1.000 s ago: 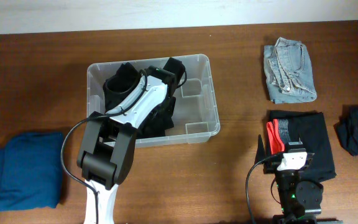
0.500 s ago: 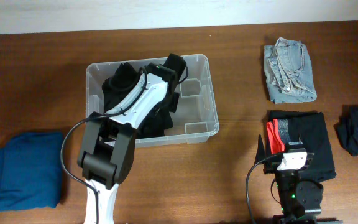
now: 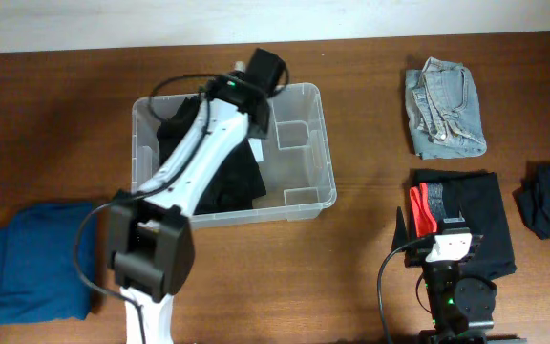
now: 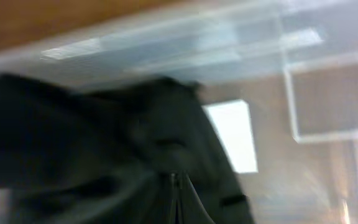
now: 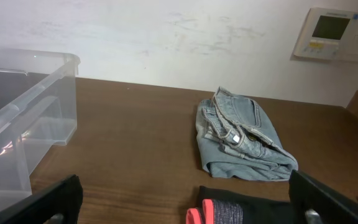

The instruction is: Pack container

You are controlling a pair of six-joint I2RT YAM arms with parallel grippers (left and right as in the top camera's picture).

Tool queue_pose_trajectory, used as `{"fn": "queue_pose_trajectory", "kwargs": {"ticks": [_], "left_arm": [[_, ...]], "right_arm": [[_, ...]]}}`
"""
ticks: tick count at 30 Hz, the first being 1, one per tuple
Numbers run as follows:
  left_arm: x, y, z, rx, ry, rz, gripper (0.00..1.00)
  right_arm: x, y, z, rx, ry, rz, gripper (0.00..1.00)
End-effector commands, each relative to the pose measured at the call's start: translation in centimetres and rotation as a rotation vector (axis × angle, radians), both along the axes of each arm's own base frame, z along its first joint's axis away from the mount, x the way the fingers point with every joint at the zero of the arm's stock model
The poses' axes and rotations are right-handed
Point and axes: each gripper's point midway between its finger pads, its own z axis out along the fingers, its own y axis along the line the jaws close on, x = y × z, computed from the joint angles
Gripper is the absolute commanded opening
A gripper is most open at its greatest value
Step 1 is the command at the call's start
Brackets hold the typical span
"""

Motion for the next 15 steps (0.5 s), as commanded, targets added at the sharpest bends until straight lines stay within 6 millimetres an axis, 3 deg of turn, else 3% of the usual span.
{"fn": "queue_pose_trajectory", "kwargs": {"ticks": [1, 8, 15], "left_arm": [[1.4, 4.9, 4.2, 0.001, -0.137, 0.212, 0.01], [2.0, 10.6, 4.0, -0.032, -0.147, 0.410, 0.00], [2.3, 11.5, 3.2, -0.104, -0.115, 0.427, 0.01]], "right_arm": [[0.0, -0.2, -0.2, -0.003, 0.001, -0.011, 0.99], [0.0, -0.2, -0.2, -0.003, 0.001, -0.011, 0.98], [0.0, -0.2, -0.2, -0.003, 0.001, -0.011, 0.98]]}}
